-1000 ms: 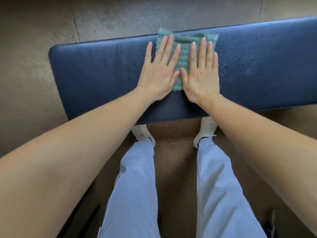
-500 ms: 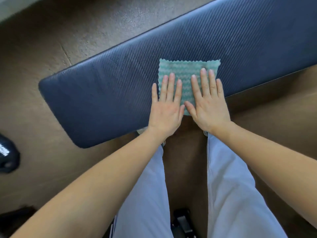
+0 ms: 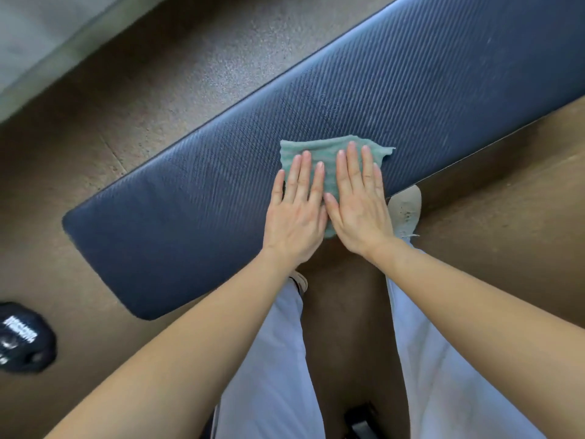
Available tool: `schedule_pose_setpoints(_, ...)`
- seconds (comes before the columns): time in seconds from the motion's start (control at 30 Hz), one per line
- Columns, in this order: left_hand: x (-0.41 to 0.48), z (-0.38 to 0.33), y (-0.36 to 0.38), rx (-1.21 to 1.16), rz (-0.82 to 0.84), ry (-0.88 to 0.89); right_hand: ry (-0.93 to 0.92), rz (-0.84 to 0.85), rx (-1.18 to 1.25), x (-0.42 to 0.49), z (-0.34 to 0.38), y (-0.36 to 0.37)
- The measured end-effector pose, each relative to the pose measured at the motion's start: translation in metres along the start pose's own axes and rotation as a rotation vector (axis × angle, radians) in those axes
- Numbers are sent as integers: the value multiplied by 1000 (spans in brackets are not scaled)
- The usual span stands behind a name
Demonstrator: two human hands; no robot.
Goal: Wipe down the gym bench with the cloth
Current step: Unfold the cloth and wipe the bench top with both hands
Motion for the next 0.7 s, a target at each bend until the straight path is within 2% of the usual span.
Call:
schedule_pose_setpoints(0.2, 106, 28, -24, 94, -79, -5, -22, -99, -145, 114, -19, -38)
schedule_pose_setpoints(0.33, 152, 27, -33, 89, -59, -66, -71, -118, -226, 153, -38, -57)
schedule_pose_setpoints(0.47, 130, 3, -24, 72, -41, -16, -130, -87, -251, 112, -58, -55)
schedule_pose_setpoints(0.7, 32, -70, -6, 16, 89, 126, -43, 51, -245, -18, -84, -40)
Point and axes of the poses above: each hand's wrist, its own x-axis towards the middle knuckle, its own y-axis out of the palm, z = x × y, the point moved 1 cm from there along x, towards the middle knuckle, and after that the axes turned 11 degrees about -z, right-handed, at the moved point
